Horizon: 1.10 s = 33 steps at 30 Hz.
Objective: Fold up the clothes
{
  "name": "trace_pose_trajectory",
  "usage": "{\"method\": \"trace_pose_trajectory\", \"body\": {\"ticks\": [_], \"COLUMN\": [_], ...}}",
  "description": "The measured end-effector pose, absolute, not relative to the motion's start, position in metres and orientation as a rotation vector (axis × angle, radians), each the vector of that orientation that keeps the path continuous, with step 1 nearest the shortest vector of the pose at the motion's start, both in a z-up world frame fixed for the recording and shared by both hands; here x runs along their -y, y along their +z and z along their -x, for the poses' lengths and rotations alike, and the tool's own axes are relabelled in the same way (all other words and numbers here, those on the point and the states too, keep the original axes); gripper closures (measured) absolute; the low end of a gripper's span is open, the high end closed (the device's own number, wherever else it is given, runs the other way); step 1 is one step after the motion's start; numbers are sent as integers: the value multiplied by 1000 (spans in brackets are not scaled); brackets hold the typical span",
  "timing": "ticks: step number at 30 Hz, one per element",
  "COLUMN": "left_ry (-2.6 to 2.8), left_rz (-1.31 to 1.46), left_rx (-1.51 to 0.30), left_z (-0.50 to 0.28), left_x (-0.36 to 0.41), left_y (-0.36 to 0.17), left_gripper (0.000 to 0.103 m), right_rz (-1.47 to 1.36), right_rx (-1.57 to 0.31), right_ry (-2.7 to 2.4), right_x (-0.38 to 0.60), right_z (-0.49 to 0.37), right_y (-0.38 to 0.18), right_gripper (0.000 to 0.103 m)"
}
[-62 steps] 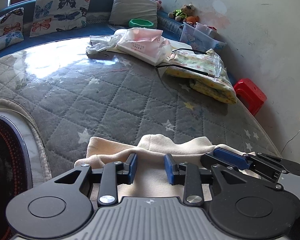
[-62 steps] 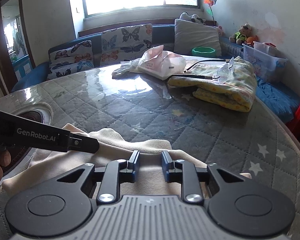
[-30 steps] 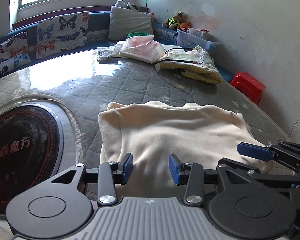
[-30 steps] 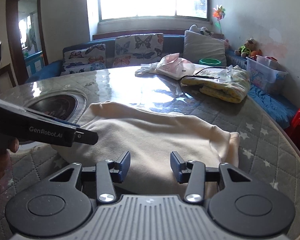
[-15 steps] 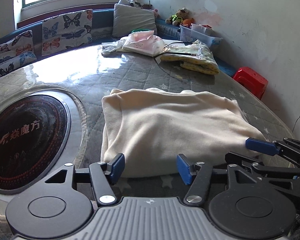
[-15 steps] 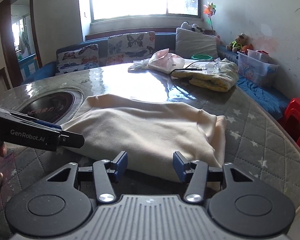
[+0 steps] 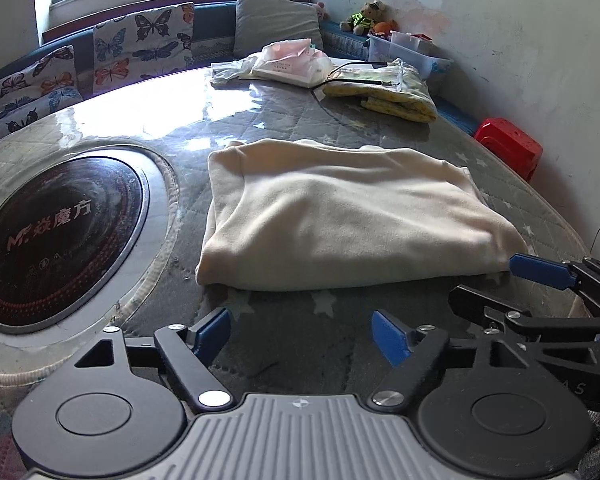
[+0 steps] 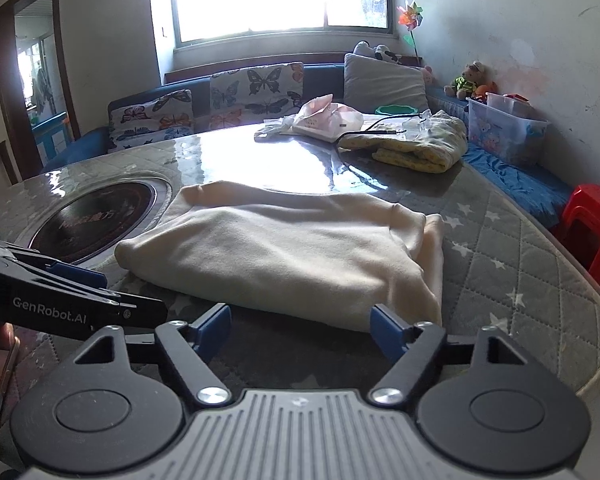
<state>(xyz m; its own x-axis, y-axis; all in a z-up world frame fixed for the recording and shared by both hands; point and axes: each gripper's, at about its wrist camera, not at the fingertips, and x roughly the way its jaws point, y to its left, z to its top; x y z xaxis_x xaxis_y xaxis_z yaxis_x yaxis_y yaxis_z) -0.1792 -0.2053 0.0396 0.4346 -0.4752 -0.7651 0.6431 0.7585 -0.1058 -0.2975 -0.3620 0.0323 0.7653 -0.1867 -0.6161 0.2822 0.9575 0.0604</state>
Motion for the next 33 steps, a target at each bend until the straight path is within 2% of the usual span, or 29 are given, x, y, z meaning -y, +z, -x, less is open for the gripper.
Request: {"method": "trace_pose_trajectory", "body": {"ticks": [8, 13, 21, 33], "left_ry": [-687, -677, -676, -677], "left_rz": [-219, -217, -229, -258], "left_rx": [-866, -855, -824, -764], "left_z": [191, 198, 206, 207], "left_x": [196, 192, 190, 195], "left_y": [41, 43, 51, 75], "left_gripper": [15, 10, 4, 0], "right_rz": [-145, -114, -71, 40], "right_rx": [-641, -623, -609, -594], "right_ry": [-260, -273, -271, -286], "right_x": [355, 351, 351, 367], "right_z": [308, 314, 320, 318], "right_y": [37, 43, 55, 89], "right_gripper": [12, 0, 0, 0]}}
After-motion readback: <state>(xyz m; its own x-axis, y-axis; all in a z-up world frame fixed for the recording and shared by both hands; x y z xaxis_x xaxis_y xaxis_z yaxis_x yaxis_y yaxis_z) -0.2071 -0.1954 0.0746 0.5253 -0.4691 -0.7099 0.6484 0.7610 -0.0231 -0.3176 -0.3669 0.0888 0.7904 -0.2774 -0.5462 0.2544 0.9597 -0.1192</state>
